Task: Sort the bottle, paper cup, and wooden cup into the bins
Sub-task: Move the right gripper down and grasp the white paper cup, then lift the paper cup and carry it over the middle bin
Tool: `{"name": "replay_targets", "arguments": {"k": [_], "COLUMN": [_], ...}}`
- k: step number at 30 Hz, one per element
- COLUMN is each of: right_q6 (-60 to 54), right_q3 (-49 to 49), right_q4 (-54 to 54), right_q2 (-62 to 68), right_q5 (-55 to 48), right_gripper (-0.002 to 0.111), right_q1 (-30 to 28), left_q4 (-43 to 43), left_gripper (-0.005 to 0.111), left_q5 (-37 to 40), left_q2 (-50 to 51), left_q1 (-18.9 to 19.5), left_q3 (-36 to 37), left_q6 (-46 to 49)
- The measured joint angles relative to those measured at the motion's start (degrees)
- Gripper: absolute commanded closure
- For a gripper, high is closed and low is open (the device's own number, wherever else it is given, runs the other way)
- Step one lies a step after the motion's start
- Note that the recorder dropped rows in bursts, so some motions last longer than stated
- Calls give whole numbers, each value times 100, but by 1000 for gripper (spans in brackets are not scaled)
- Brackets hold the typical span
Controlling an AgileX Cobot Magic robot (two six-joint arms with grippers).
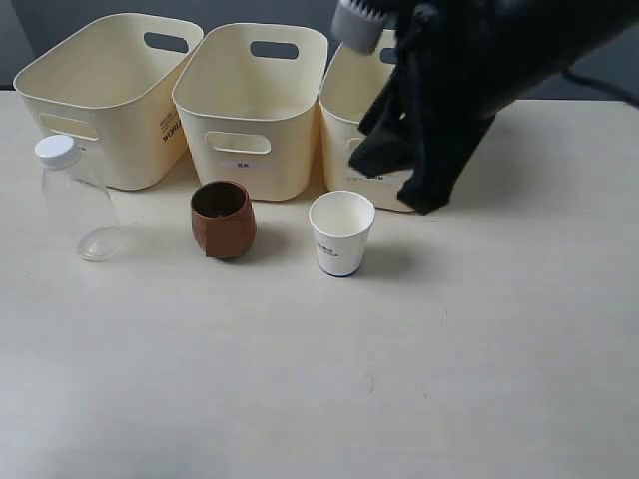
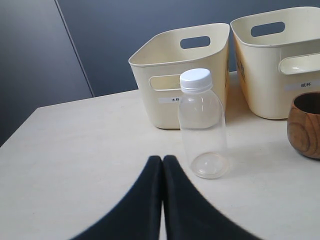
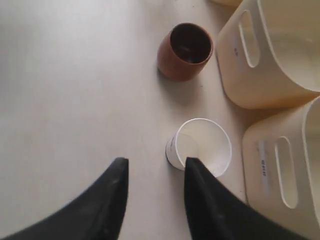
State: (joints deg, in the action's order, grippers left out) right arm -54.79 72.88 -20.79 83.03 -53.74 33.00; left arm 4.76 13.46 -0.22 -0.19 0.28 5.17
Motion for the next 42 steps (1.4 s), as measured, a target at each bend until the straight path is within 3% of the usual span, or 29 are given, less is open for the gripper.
{"name": "replay_targets", "arguments": {"k": [3,30,42], "right_q6": [12,-233,144], "right_q3": [0,0,0], "right_q4": [73,438,850], "right_q2": [406,2435,2583], "right_q5": [248,1488,1679], "right_gripper": [48,50,50], "right_q1": [185,242,242], "left_q4": [0,0,0], "left_gripper": [107,107,107], "left_q5": [0,0,0], "left_q2": [0,0,0], "left_q1": [0,0,0], "left_q3": [0,0,0], "left_q6": [0,0,0]}}
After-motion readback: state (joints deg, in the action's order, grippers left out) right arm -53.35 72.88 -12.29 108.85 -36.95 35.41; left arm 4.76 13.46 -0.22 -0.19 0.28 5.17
